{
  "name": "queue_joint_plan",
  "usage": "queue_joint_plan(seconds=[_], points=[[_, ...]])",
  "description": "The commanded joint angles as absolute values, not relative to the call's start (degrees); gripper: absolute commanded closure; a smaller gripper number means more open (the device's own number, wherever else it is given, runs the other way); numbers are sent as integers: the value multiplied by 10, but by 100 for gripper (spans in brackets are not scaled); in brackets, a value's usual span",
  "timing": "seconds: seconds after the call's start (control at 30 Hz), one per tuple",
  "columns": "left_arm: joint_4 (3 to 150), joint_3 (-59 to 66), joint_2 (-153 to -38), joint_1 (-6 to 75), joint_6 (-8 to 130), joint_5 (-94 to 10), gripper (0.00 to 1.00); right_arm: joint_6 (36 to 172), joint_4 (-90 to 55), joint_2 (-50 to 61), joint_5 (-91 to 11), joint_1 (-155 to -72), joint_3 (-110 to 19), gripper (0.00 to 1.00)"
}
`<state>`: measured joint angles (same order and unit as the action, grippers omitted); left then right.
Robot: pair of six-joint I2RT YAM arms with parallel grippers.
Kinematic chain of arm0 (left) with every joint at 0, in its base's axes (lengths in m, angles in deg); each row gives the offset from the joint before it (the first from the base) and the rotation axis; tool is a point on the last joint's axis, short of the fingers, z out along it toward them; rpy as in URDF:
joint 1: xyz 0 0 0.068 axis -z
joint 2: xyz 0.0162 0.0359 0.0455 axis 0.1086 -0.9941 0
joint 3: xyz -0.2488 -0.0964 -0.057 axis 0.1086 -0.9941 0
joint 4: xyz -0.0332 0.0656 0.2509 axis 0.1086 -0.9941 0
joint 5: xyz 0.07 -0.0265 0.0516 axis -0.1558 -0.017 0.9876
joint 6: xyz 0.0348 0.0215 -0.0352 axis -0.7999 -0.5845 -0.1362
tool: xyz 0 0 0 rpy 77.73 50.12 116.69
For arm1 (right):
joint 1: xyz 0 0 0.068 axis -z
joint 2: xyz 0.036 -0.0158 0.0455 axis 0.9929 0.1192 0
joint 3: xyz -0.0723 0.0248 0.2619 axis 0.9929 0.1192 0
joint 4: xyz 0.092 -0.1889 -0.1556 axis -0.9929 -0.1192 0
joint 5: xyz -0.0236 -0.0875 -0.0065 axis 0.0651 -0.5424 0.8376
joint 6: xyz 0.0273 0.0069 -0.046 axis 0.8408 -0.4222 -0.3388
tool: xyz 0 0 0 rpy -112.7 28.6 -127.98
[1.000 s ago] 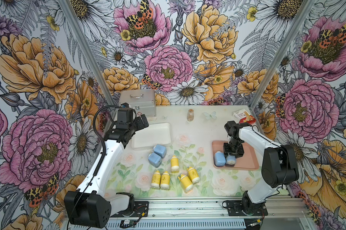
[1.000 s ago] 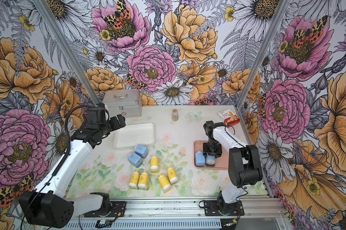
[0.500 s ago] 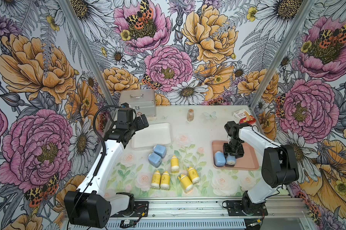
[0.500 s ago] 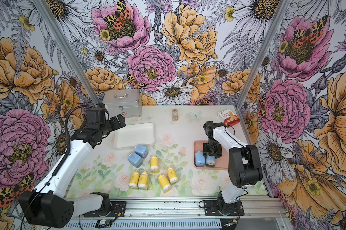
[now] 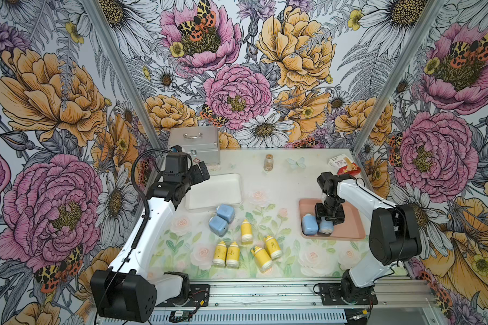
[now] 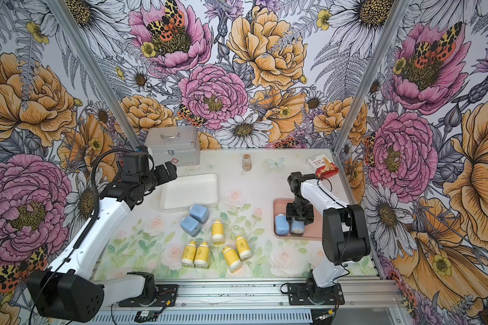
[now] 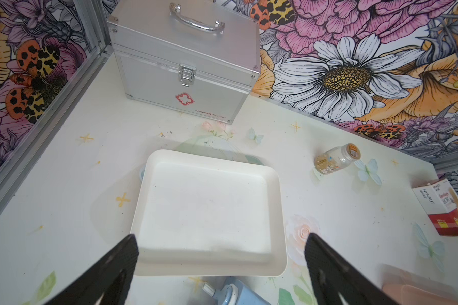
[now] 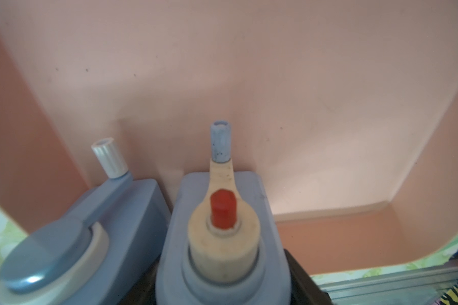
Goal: Place the pencil sharpeners by color into the storage box
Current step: Place the pencil sharpener in the storage box.
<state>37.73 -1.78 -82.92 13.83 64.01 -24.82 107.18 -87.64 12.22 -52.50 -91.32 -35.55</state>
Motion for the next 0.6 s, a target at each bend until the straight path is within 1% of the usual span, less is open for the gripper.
queue_joint_plan(seconds=[0.0, 0.4, 0.57], points=[[376, -19, -828, 139, 643, -259, 1, 1082, -881, 103, -537, -911, -365, 35], [376, -19, -830, 139, 644, -259, 1, 1088, -925, 59, -541, -918, -420, 35], [375, -19, -829, 139, 644, -258, 1, 1092, -944, 37, -544, -939, -463, 35]])
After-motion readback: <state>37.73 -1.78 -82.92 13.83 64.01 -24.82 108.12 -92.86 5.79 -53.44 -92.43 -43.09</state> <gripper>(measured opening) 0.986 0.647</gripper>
